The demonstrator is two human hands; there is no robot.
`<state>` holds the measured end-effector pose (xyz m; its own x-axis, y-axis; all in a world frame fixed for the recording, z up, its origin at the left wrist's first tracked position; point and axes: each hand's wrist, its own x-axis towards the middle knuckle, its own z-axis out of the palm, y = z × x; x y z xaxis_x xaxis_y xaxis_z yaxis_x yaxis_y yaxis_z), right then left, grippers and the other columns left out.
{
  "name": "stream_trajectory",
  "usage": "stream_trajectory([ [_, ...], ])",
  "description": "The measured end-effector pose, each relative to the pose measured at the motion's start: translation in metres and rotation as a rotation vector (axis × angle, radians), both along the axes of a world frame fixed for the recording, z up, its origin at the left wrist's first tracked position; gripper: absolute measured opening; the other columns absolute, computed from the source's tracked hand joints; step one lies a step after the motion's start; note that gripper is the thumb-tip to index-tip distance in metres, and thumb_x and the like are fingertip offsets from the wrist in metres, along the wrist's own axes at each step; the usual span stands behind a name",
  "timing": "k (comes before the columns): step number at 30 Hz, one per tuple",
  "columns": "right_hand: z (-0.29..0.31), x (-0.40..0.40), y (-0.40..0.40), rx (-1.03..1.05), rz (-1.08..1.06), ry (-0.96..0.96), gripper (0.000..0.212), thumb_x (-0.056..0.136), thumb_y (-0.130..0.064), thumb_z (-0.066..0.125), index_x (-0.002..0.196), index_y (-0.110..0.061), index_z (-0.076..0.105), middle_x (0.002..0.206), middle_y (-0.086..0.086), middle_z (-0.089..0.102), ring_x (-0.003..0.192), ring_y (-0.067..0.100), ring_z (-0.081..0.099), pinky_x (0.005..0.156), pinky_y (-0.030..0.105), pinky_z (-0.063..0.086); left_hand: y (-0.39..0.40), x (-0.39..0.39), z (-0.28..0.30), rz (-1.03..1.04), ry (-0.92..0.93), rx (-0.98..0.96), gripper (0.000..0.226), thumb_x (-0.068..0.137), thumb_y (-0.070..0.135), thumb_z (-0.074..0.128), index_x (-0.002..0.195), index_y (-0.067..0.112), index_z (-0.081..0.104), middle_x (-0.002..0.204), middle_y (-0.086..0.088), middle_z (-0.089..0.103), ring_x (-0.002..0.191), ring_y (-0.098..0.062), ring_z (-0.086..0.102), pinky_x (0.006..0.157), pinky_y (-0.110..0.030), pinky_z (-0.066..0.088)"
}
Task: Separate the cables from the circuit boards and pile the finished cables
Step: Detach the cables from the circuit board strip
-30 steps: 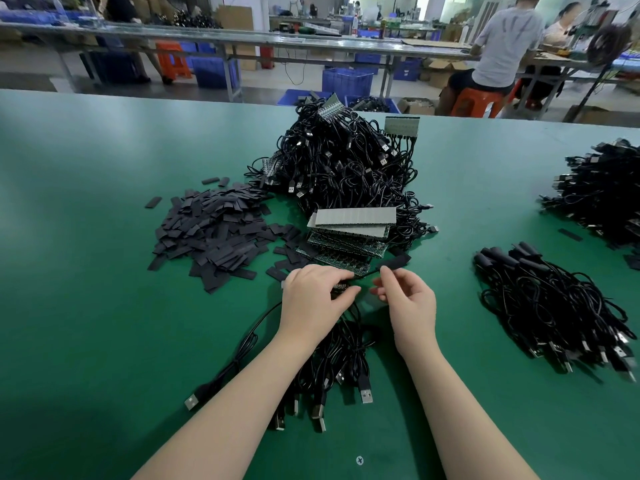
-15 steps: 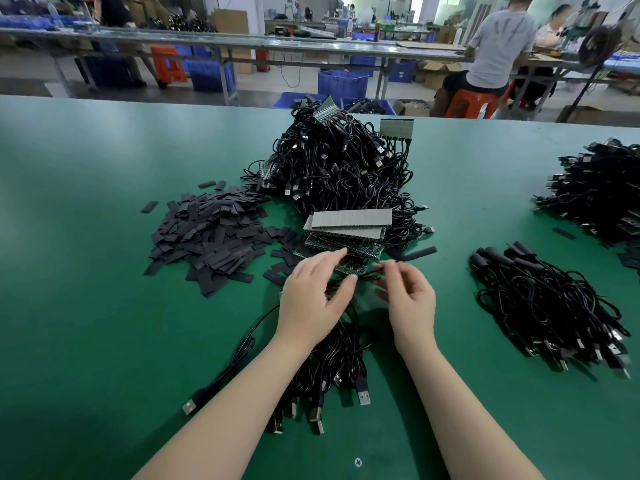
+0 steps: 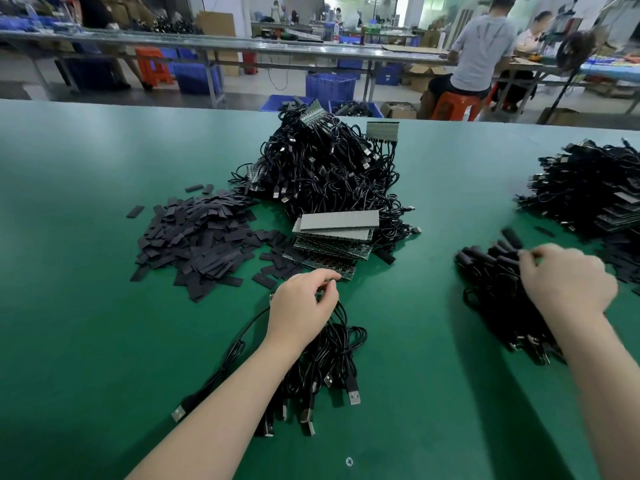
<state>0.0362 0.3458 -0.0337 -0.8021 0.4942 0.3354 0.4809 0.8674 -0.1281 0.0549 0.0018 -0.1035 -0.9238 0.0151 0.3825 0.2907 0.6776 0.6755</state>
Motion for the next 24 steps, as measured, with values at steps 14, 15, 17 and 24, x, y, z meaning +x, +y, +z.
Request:
stream_trajectory([
  [14,-0.014,-0.004,0.021,-0.086,-0.027,-0.393,0.067,0.098,-0.067,0.022,0.148,-0.027,0.041,0.148,0.015,0.045,0.133,0.037,0.042,0.103,0.049,0.037,-0.001,-0.002,0.000,0.026,-0.050,0.024,0.024,0.098,0.027,0.047,0.110,0.032,0.066,0.073,0.014,0.065,0.055,0.000,0.050,0.049,-0.018,0.033],
  [15,-0.014,-0.004,0.018,-0.038,-0.019,-0.322,0.064,0.099,-0.062,0.027,0.142,-0.021,0.050,0.140,0.018,0.051,0.128,0.038,0.046,0.101,0.049,0.038,-0.001,-0.002,0.000,0.033,-0.052,0.043,0.025,0.100,0.026,0.045,0.114,0.031,0.065,0.072,0.013,0.065,0.054,-0.002,0.050,0.048,-0.022,0.036],
  [17,-0.017,-0.004,0.008,0.098,0.077,-0.038,0.051,0.099,-0.048,0.043,0.116,-0.008,0.068,0.118,0.024,0.063,0.112,0.042,0.055,0.094,0.048,0.042,-0.001,-0.002,-0.002,0.051,-0.055,0.100,0.028,0.101,0.021,0.041,0.120,0.027,0.061,0.078,0.013,0.066,0.053,-0.003,0.050,0.049,-0.024,0.036],
  [24,-0.013,0.012,-0.114,-0.120,0.525,0.239,0.020,0.093,-0.029,0.064,0.083,-0.015,0.074,0.082,0.008,0.075,0.076,0.034,0.067,0.062,0.035,0.049,-0.002,-0.004,-0.003,0.157,-0.060,0.138,0.023,0.101,0.017,0.035,0.112,0.026,0.053,0.083,0.015,0.061,0.063,-0.003,0.053,0.056,-0.025,0.036],
])
